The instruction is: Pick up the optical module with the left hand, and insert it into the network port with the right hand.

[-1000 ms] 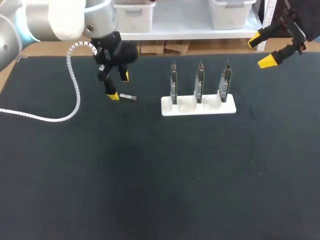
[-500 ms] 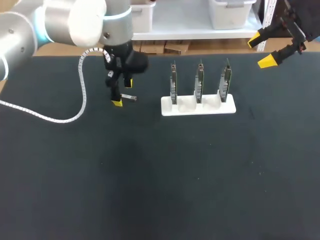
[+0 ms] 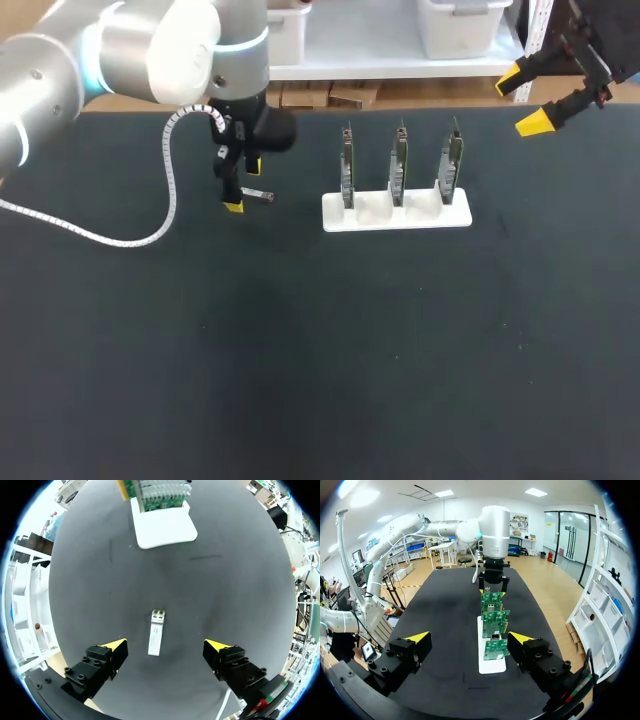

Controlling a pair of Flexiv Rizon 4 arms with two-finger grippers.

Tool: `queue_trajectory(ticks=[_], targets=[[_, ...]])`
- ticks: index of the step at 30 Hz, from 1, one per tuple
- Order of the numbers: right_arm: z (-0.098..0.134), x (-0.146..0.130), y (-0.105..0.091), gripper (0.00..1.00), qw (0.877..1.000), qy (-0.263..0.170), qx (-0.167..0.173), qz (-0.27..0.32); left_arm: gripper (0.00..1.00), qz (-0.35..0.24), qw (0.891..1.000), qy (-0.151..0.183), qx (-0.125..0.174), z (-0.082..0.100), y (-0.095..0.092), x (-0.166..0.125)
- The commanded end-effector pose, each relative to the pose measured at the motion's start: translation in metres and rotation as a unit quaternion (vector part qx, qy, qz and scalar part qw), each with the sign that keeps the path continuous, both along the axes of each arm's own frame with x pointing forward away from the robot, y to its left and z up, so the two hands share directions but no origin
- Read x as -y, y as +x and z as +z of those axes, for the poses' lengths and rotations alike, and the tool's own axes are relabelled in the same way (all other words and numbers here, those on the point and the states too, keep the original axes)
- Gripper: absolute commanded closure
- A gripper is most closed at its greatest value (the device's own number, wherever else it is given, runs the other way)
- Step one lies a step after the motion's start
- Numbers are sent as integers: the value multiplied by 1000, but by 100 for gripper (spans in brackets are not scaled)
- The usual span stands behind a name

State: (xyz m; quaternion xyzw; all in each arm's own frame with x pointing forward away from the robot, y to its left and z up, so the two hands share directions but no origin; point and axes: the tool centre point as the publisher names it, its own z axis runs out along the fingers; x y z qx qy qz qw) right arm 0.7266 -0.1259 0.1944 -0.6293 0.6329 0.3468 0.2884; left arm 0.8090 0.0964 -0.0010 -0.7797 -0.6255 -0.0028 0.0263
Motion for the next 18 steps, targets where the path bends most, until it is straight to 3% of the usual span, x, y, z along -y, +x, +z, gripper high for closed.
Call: queue_trajectory(ticks=[1,9,18], targets=[[0,0,-1,0,1000,0,1,-1,0,0,1000,9,-13,-4,13,0],[0,0,-1,0,1000,0,1,-1,0,6,1000,2,-22,-5,20,-1],[0,0,-1,0,1000,0,1,-1,0,17,998,-14,-56,-19,20,-2]])
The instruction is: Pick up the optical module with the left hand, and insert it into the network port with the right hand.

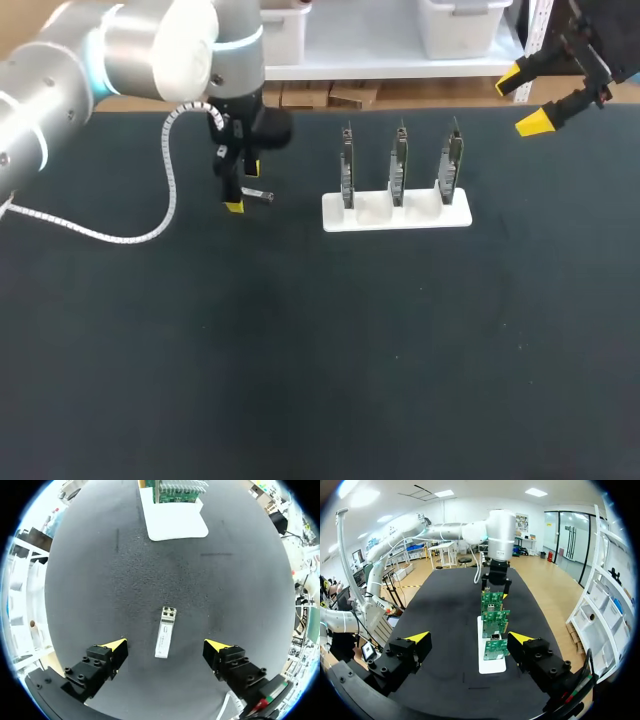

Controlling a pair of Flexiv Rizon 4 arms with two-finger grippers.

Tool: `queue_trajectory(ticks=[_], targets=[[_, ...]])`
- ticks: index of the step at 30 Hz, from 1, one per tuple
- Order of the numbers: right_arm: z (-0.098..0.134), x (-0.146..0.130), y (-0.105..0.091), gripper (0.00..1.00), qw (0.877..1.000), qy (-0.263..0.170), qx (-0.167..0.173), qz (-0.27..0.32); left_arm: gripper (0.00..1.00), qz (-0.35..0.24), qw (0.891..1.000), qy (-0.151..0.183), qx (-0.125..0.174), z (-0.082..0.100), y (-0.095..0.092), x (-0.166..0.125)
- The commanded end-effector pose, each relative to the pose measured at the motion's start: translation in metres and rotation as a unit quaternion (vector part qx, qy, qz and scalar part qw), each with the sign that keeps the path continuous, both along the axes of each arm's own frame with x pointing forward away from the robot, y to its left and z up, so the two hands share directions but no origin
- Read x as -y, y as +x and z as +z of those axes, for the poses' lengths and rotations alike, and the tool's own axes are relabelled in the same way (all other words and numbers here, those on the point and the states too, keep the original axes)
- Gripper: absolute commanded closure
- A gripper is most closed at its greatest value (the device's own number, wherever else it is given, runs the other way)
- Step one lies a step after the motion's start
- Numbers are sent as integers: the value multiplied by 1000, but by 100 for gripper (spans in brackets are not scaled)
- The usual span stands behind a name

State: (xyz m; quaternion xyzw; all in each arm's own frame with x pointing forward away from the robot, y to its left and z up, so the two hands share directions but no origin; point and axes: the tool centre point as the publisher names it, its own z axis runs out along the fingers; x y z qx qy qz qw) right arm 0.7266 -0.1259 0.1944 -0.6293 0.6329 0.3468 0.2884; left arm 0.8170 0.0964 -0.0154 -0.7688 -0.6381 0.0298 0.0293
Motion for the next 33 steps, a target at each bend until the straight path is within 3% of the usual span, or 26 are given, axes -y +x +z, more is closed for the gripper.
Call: queue_trajectory(ticks=[1,12,13,14,29,33], targets=[[0,0,-1,0,1000,0,1,-1,0,-1,1000,4,-29,-4,12,-2],[0,0,-1,0,1000,0,1,-1,2,-2,1000,2,-21,-3,14,-2],[0,0,-1,0,1000,0,1,-1,57,-4,1000,1,-20,-2,14,-2],[0,0,-1,0,1000,0,1,-1,100,-4,1000,0,-20,-2,13,-1],[0,0,-1,0,1000,0,1,-1,100,-5,999,2,-35,-13,9,-4],[0,0,-1,0,1000,0,1,-1,100,11,997,-59,-57,-10,10,-5]])
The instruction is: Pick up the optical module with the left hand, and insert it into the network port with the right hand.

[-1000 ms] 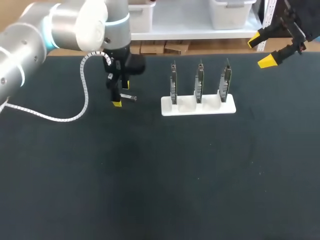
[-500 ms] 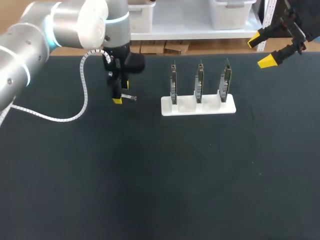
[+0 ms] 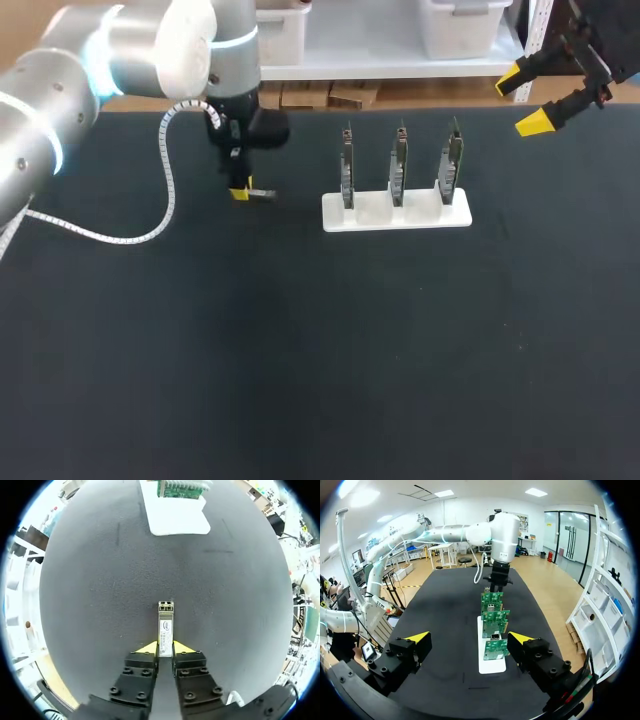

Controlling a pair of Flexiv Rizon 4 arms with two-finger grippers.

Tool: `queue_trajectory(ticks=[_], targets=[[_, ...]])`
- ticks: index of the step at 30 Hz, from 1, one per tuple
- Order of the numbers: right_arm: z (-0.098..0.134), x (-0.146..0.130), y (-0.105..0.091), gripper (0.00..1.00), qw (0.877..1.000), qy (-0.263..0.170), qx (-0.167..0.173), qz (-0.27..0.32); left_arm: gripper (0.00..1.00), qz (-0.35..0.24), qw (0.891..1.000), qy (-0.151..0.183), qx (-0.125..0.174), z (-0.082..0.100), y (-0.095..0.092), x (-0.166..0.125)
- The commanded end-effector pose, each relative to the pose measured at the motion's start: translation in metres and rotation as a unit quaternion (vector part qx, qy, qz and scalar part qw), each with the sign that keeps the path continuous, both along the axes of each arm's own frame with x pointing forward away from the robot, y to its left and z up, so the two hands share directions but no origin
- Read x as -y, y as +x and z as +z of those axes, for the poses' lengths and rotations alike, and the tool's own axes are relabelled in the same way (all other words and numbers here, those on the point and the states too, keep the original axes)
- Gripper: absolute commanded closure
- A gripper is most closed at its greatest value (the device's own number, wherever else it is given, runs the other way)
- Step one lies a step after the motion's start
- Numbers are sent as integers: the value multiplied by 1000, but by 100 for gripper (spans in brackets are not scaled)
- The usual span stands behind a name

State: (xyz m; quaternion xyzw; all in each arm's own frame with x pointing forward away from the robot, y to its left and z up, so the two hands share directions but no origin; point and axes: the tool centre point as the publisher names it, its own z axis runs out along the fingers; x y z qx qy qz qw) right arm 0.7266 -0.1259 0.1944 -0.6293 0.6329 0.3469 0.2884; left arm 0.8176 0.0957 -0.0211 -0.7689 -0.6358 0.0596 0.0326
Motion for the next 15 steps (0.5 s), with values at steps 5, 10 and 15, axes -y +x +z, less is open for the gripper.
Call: queue_trajectory(ticks=[5,10,15], targets=[[0,0,-1,0,1000,0,1,-1,100,50,987,-141,-50,22,9,-6],[0,0,-1,0,1000,0,1,-1,100,67,969,-232,-47,52,7,-1],[0,0,-1,0,1000,0,1,-1,100,81,949,-301,-54,70,2,5]])
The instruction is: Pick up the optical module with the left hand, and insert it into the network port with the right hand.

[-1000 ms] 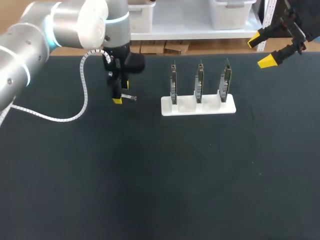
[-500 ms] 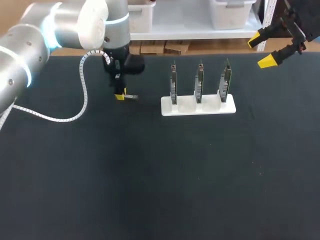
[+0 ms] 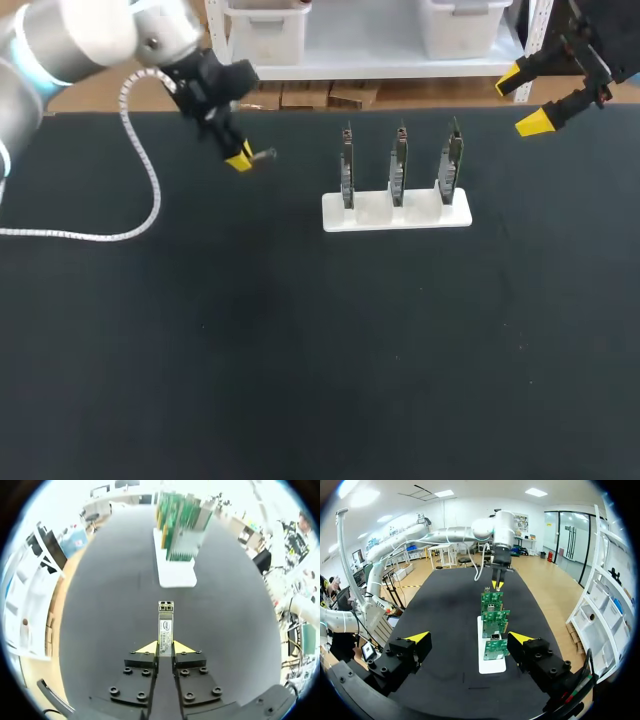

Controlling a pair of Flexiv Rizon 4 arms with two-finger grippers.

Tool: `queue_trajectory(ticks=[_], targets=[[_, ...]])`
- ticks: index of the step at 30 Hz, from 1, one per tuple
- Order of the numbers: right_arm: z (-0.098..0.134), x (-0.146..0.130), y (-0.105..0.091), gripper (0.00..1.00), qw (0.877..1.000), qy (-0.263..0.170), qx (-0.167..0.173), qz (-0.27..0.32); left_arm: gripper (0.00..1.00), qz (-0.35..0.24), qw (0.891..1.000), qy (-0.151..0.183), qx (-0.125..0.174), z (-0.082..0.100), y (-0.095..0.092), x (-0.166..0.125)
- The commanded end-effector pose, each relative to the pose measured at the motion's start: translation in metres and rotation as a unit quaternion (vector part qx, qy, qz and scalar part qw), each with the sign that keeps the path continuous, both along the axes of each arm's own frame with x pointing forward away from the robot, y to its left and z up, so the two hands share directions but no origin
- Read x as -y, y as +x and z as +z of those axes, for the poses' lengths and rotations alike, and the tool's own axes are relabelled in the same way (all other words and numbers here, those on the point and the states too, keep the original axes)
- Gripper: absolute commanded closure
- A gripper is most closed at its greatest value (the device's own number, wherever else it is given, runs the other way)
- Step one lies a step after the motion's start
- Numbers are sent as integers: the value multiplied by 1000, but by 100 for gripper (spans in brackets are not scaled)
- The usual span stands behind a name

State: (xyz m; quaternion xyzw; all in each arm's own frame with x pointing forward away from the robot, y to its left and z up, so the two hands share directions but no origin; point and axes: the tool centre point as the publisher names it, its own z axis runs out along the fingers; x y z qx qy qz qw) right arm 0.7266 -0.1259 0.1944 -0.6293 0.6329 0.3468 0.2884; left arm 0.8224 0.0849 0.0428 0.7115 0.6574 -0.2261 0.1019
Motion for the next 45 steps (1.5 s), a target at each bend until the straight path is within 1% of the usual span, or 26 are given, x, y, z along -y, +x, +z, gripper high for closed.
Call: queue_trajectory(ticks=[1,2,5,6,7,9,10,11,12,13,15,44,45], targets=[[0,0,-1,0,1000,0,1,0,100,16,992,-128,-11,10,-4,-4],[0,0,-1,0,1000,0,1,0,100,5,988,-152,-11,14,-5,-2],[0,0,-1,0,1000,0,1,0,100,-17,983,-184,-3,23,-8,2],[0,0,-1,0,1000,0,1,0,100,-24,983,-183,2,25,-9,3],[0,0,-1,0,1000,0,1,0,100,-32,981,-191,3,27,-10,4],[0,0,-1,0,1000,0,1,0,100,-55,980,-192,22,32,-14,8],[0,0,-1,0,1000,0,1,0,100,-63,979,-190,27,34,-16,10],[0,0,-1,0,1000,0,1,0,100,-67,979,-190,27,36,-17,11],[0,0,-1,0,1000,0,1,0,100,-75,978,-195,32,38,-17,12],[0,0,-1,0,1000,0,1,0,100,-68,977,-199,35,40,-18,13],[0,0,-1,0,1000,0,1,0,100,-74,974,-211,47,46,-19,13],[0,0,-1,0,1000,0,1,0,100,-74,974,-211,47,46,-19,13],[0,0,-1,0,1000,0,1,0,100,-58,969,-234,61,53,-19,13]])
